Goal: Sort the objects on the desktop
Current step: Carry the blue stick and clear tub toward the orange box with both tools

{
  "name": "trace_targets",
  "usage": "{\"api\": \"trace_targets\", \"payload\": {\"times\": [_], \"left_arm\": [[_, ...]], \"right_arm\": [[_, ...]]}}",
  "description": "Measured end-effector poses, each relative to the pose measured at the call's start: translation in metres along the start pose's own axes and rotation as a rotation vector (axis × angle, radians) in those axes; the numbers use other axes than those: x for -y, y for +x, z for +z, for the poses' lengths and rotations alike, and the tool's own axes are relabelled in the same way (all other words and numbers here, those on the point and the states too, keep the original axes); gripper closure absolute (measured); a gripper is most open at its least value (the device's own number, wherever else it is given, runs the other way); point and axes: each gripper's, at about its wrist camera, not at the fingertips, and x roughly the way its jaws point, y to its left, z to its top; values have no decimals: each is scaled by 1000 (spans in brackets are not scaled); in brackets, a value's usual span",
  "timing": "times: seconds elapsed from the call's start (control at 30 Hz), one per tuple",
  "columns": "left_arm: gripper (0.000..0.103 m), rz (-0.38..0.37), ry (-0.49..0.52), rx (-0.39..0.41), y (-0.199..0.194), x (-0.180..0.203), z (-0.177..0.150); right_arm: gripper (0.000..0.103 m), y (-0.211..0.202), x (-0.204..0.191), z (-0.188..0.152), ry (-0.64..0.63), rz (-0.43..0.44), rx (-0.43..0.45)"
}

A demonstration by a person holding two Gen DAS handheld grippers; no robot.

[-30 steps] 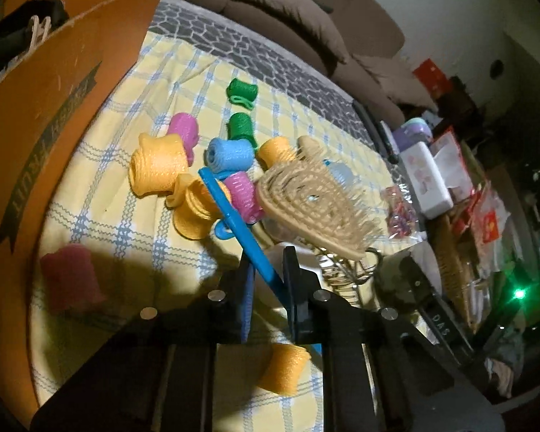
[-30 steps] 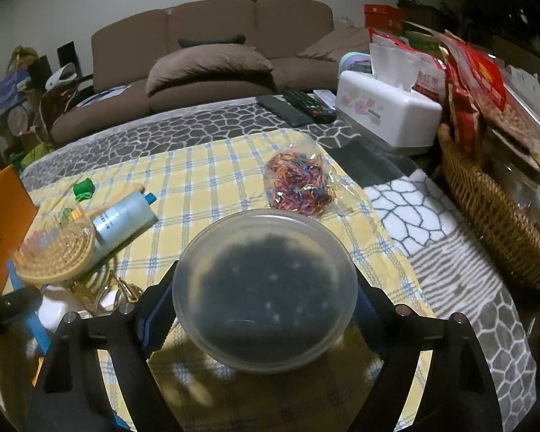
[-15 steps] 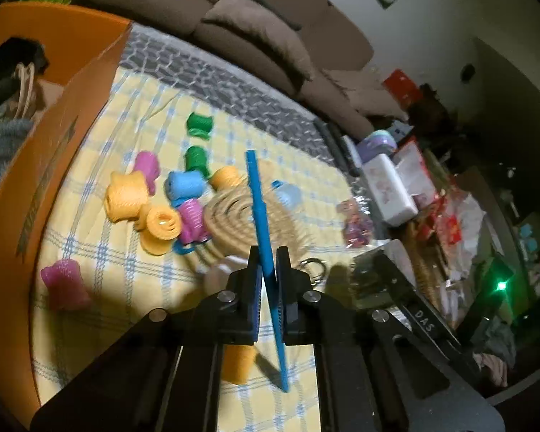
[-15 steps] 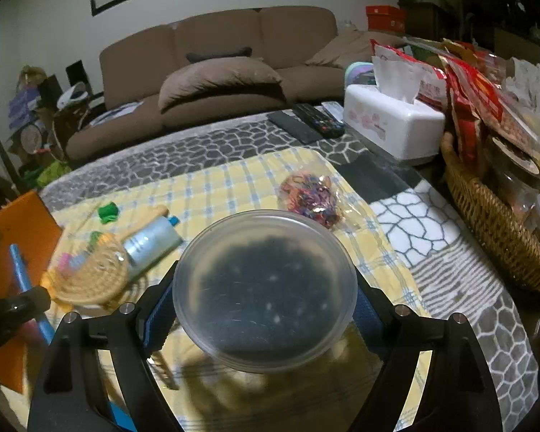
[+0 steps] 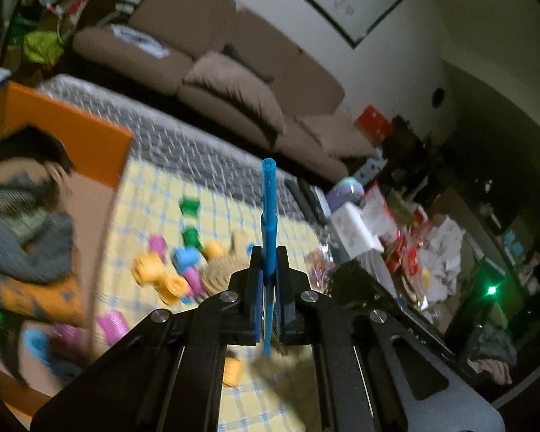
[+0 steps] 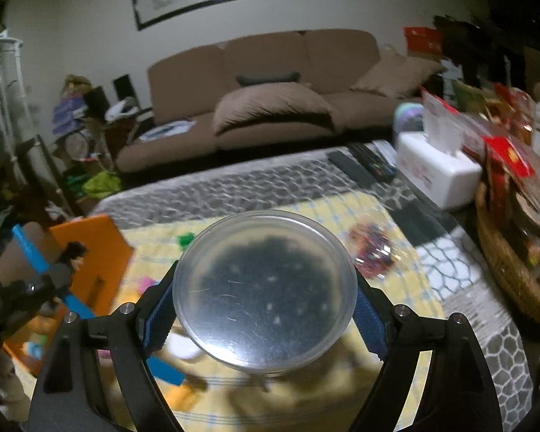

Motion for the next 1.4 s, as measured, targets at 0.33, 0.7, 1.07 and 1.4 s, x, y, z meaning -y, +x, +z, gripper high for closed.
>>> {"api": "trace_targets", "payload": {"times": [0.33,0.7,1.07,1.4], "left_arm": [[98,47,-76,138,-67,-60,44],[98,86,-176,255,-129,-145,78],[98,198,-276,291,-147,-223,91],[98,209,-317,284,-154,-257,92]], "right_arm": [[17,3,-84,12,-77,130,-2],[17,27,-165,13,-130,228,-34],[17,91,-278,30,-209,332,-161],[17,179,-353,11,-253,317,-362]]}}
